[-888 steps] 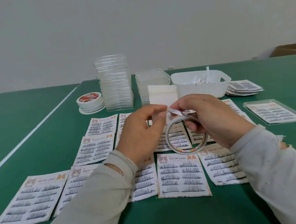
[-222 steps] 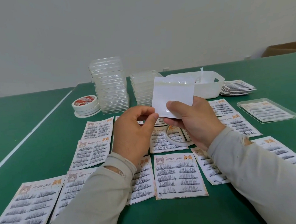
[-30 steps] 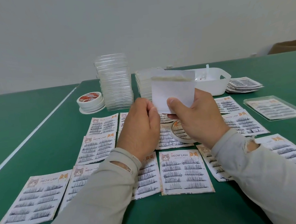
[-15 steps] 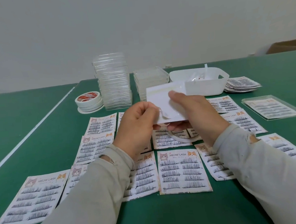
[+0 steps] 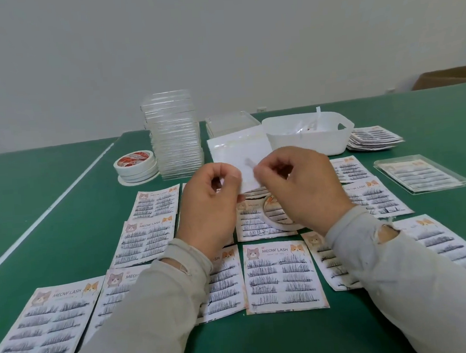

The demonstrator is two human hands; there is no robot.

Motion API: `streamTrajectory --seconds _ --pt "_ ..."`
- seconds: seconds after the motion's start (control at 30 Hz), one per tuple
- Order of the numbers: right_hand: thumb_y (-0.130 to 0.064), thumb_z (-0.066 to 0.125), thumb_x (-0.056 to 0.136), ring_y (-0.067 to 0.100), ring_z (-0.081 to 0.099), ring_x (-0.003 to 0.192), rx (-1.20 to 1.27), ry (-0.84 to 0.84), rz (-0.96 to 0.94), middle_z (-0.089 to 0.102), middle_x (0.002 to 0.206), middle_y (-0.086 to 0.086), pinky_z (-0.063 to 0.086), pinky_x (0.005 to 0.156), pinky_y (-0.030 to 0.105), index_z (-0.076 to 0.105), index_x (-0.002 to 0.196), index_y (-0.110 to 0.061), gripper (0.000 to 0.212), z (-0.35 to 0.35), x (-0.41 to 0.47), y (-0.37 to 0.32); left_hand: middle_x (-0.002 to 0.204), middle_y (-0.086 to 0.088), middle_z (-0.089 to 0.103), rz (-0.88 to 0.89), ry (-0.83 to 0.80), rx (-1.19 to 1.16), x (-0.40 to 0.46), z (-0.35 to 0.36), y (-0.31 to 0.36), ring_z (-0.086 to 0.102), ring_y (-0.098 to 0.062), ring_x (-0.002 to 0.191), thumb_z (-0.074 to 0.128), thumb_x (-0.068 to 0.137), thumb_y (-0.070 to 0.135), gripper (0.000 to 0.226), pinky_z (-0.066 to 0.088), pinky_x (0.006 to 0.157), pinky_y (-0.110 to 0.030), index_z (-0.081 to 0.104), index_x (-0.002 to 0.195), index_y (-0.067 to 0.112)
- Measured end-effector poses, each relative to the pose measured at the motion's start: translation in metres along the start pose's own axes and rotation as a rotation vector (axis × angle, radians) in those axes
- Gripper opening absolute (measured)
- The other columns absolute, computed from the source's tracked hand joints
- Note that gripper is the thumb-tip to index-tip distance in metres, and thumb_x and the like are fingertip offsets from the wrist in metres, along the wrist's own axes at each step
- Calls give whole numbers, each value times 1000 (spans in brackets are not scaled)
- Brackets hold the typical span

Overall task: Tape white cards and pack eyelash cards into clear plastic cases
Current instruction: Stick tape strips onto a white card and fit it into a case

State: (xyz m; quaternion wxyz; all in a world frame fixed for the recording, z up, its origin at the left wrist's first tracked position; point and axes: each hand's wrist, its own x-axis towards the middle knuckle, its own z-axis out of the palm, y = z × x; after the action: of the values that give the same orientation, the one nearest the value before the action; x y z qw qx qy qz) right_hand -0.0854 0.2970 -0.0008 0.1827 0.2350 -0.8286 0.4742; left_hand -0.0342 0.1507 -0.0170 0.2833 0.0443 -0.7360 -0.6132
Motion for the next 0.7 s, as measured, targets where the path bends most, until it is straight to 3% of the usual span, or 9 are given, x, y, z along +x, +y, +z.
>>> streamTrajectory --seconds 0.13,0.23,0.33,0.4,0.47,0.6,0.7 --pt "-19 73 90 4 64 61 349 197 250 72 66 -5 60 69 26 76 74 -20 16 -14 13 12 105 -2 68 -65 145 -7 4 -7 -2 74 -14 79 61 100 10 19 55 66 -15 66 97 28" --pt "-14 74 84 7 62 54 424 336 354 70 60 -2 60 65 27 74 67 -17 17 -35 40 23 108 7 67 -119 197 -79 5 -10 -1 75 -12 74 56 102 7 22 53 60 -13 62 100 29" --pt "-13 75 83 14 64 56 290 338 376 71 70 3 63 68 40 66 76 -19 13 -52 84 40 113 11 67 -145 198 -143 5 -7 -1 75 -11 72 50 104 7 25 58 67 -22 63 98 28" --pt "-15 74 85 26 69 72 119 288 370 72 84 10 61 80 49 63 81 -16 12 -55 115 53 115 11 66 -156 192 -188 6 -7 -2 74 -9 74 48 105 7 28 60 69 -25 65 97 27" --pt "-16 71 87 33 70 86 -72 227 350 74 89 13 60 85 47 68 84 -8 9 -56 137 67 115 12 67 -164 190 -216 7 -7 -4 75 -10 79 48 105 7 33 60 67 -22 69 93 30" --pt "-18 64 94 29 68 82 -298 120 392 76 93 13 57 78 34 72 81 -9 18 -59 156 89 106 16 71 -181 195 -246 10 -7 -7 75 -14 83 47 105 8 44 60 67 -22 73 84 37" --pt "-18 55 99 33 70 90 -338 78 411 76 101 18 59 85 43 74 93 0 28 -67 154 95 104 15 72 -190 191 -267 9 -6 -7 75 -11 81 47 105 6 45 61 67 -23 75 83 34"
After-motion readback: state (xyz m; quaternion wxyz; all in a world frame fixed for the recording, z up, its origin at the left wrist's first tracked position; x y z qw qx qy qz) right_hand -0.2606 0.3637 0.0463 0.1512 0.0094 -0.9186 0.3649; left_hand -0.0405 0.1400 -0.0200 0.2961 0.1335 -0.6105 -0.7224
